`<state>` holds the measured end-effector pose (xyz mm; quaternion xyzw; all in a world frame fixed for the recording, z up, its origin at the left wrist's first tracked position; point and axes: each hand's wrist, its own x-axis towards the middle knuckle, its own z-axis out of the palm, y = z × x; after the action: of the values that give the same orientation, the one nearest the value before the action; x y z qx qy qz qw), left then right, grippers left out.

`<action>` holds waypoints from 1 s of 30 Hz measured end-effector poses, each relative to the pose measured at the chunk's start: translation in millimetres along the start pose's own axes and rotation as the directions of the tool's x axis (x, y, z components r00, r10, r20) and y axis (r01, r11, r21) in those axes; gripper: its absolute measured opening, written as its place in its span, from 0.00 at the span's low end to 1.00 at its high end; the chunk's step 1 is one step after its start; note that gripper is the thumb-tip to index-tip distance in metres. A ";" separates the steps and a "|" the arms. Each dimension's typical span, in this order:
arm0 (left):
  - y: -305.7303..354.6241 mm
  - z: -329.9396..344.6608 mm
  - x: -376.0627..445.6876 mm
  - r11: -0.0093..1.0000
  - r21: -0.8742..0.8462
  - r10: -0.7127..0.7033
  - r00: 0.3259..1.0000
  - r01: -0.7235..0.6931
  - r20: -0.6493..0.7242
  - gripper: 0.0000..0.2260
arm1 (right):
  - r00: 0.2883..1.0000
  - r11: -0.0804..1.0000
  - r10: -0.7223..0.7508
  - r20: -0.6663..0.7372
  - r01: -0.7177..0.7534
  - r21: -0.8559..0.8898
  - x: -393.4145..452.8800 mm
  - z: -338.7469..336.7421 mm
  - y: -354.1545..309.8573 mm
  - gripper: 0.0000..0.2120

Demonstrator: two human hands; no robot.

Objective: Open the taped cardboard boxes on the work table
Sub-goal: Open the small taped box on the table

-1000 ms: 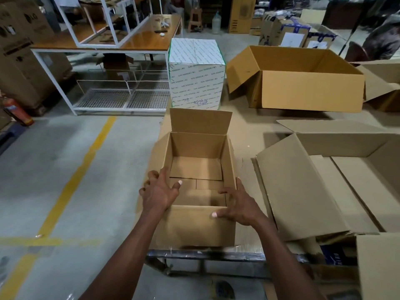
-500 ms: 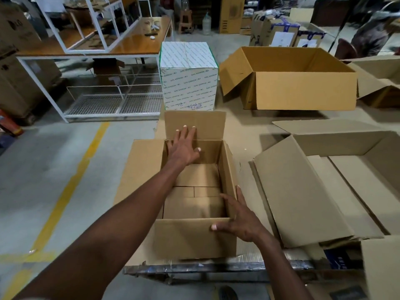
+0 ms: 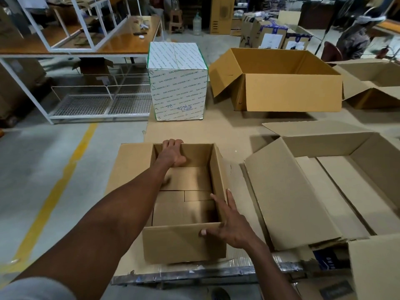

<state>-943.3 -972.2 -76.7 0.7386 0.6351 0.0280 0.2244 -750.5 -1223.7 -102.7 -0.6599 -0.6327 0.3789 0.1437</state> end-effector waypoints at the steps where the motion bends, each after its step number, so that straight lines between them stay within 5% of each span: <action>1: 0.7 0.5 -0.1 1.000 -0.009 0.005 1.000 -0.005 -0.003 0.34 | 1.000 1.000 0.003 -0.004 -0.003 -0.002 -1.1 -0.7 -0.4 0.54; 11: -11.1 -7.8 -26.5 0.996 -0.052 0.068 0.997 -0.070 -0.027 0.32 | 0.999 0.990 0.019 0.045 -0.013 -0.141 -3.8 -12.1 2.4 0.64; 16: -18.4 10.3 -105.2 0.932 -0.346 0.058 0.987 -0.107 -0.149 0.20 | 0.989 0.949 -0.148 -0.017 0.137 -0.285 -6.3 -18.5 -16.5 0.53; 21: -25.0 28.3 -215.6 0.787 -0.587 -0.089 0.906 -0.191 -0.413 0.14 | 0.965 0.974 -0.218 -0.145 0.224 0.021 -8.1 -2.5 -59.7 0.35; 25: -41.5 37.8 -292.5 0.730 -0.649 -0.275 0.779 -0.212 -0.563 0.11 | 0.938 0.912 -0.272 -0.217 0.323 0.255 -7.1 29.5 -84.9 0.20; 30: -86.8 50.3 -366.3 0.567 -0.807 -0.543 0.659 -0.169 -0.520 0.13 | 0.921 0.833 -0.313 -0.231 0.383 0.400 -15.2 77.8 -130.4 0.15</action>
<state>-1077.5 -1327.3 -64.5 0.3976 0.6663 0.5737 0.2624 -896.9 -1240.0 -62.8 -0.5114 -0.6277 0.4259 0.4038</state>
